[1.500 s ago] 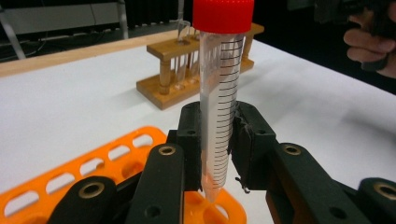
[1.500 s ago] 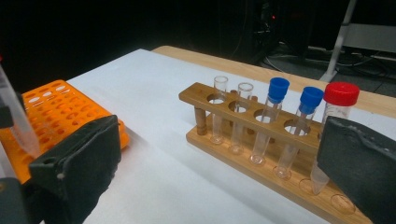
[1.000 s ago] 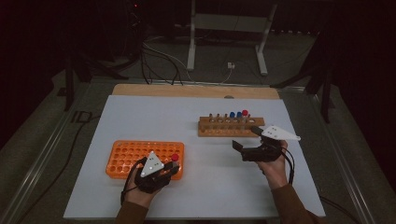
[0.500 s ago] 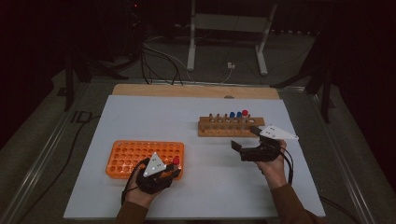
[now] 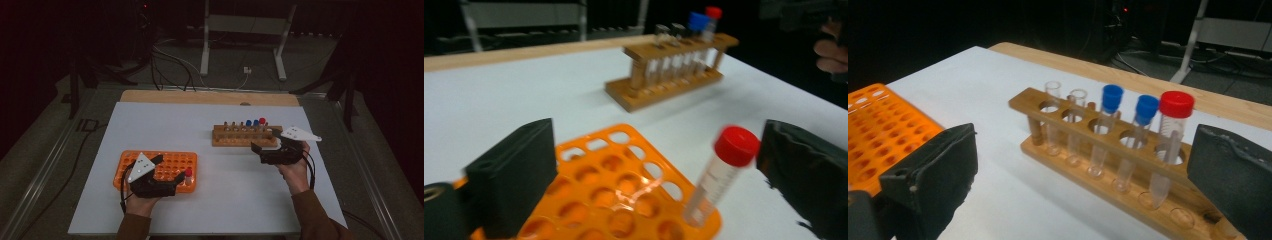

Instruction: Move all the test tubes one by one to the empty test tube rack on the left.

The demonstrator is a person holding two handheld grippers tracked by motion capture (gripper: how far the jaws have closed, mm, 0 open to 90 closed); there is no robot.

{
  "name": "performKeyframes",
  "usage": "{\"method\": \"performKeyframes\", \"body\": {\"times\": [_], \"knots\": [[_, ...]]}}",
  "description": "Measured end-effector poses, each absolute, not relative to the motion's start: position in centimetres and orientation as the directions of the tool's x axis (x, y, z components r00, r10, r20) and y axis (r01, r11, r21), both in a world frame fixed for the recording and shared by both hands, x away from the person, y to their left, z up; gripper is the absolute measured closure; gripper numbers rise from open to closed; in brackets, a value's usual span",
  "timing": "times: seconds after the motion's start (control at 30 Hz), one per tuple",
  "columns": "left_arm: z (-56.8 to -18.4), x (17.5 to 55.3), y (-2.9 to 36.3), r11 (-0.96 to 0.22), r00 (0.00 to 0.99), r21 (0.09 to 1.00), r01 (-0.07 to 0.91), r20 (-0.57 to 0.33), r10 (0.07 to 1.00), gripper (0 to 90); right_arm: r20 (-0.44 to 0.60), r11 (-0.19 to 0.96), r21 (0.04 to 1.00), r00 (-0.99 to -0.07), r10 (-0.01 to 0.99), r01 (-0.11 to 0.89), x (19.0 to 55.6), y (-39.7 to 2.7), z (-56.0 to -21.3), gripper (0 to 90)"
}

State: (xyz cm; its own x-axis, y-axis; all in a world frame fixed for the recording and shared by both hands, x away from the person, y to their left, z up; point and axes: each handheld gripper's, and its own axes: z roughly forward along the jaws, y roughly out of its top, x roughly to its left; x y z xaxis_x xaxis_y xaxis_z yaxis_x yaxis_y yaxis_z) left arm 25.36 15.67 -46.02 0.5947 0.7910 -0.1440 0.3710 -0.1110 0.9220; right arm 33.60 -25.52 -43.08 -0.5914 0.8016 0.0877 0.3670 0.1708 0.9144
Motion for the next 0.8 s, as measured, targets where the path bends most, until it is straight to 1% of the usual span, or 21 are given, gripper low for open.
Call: {"method": "performKeyframes", "body": {"times": [0.17,0.23,0.27,0.3,0.33,0.37,0.43,0.47,0.57,0.6,0.63,0.67,0.7,0.73,0.77,0.8], "knots": [[-45.6,25.5,16.5,-0.094,0.534,0.933,0.347,-0.114,0.838,1.5,0.081,0.172,0.905,-0.552,0.830,0.390,35.5,-26.1,-43.0,6.7],[-45.6,25.6,16.8,-0.091,0.522,0.933,0.347,-0.112,0.846,1.5,0.076,0.173,0.903,-0.543,0.836,0.393,35.9,-26.2,-43.1,7.9],[-45.6,25.6,16.9,-0.090,0.510,0.934,0.346,-0.107,0.853,1.4,0.075,0.172,0.901,-0.534,0.842,0.398,36.2,-26.3,-43.1,9.7],[-45.7,25.6,17.0,-0.086,0.504,0.933,0.350,-0.110,0.857,0.6,0.072,0.173,0.893,-0.512,0.856,0.415,37.0,-26.6,-43.4,14.4],[-45.7,25.6,17.2,-0.082,0.497,0.931,0.355,-0.114,0.860,0.6,0.072,0.173,0.893,-0.512,0.856,0.415,37.0,-26.6,-43.4,14.4],[-45.8,25.7,17.3,-0.080,0.492,0.931,0.355,-0.114,0.863,0.5,0.072,0.172,0.889,-0.500,0.863,0.424,37.3,-26.7,-43.6,16.5],[-45.9,25.7,17.4,-0.067,0.486,0.930,0.360,-0.126,0.865,0.5,0.055,0.189,0.871,-0.473,0.879,0.454,38.2,-27.1,-44.5,30.1],[-45.9,25.8,17.4,-0.061,0.482,0.931,0.359,-0.129,0.867,0.5,0.055,0.189,0.871,-0.473,0.879,0.454,38.2,-27.1,-44.5,30.1],[-46.0,25.8,17.5,-0.058,0.476,0.929,0.366,-0.133,0.869,0.5,0.043,0.206,0.860,-0.467,0.883,0.468,38.9,-27.3,-45.3,48.0],[-46.1,25.9,17.5,-0.060,0.475,0.928,0.367,-0.131,0.870,0.6,0.046,0.201,0.863,-0.468,0.883,0.463,39.2,-27.2,-45.6,56.4],[-46.1,25.9,17.5,-0.058,0.472,0.928,0.368,-0.132,0.872,0.5,0.042,0.201,0.866,-0.468,0.883,0.458,39.3,-27.1,-45.6,59.0],[-46.1,25.9,17.5,-0.056,0.471,0.928,0.369,-0.135,0.872,0.5,0.042,0.201,0.866,-0.468,0.883,0.458,39.3,-27.1,-45.6,59.0],[-46.2,25.9,17.5,-0.056,0.472,0.928,0.369,-0.135,0.871,0.5,0.042,0.203,0.869,-0.475,0.879,0.452,39.5,-26.9,-45.7,62.4],[-46.2,25.9,17.5,-0.059,0.471,0.927,0.371,-0.133,0.872,0.5,0.042,0.203,0.869,-0.475,0.879,0.452,39.5,-26.9,-45.7,62.4],[-46.2,25.9,17.5,-0.060,0.471,0.926,0.372,-0.132,0.872,0.5,0.032,0.216,0.865,-0.479,0.877,0.453,39.7,-26.6,-45.9,65.5],[-46.2,25.9,17.6,-0.060,0.471,0.926,0.374,-0.133,0.872,0.5,0.032,0.216,0.865,-0.479,0.877,0.453,39.7,-26.6,-45.9,65.5]]}}
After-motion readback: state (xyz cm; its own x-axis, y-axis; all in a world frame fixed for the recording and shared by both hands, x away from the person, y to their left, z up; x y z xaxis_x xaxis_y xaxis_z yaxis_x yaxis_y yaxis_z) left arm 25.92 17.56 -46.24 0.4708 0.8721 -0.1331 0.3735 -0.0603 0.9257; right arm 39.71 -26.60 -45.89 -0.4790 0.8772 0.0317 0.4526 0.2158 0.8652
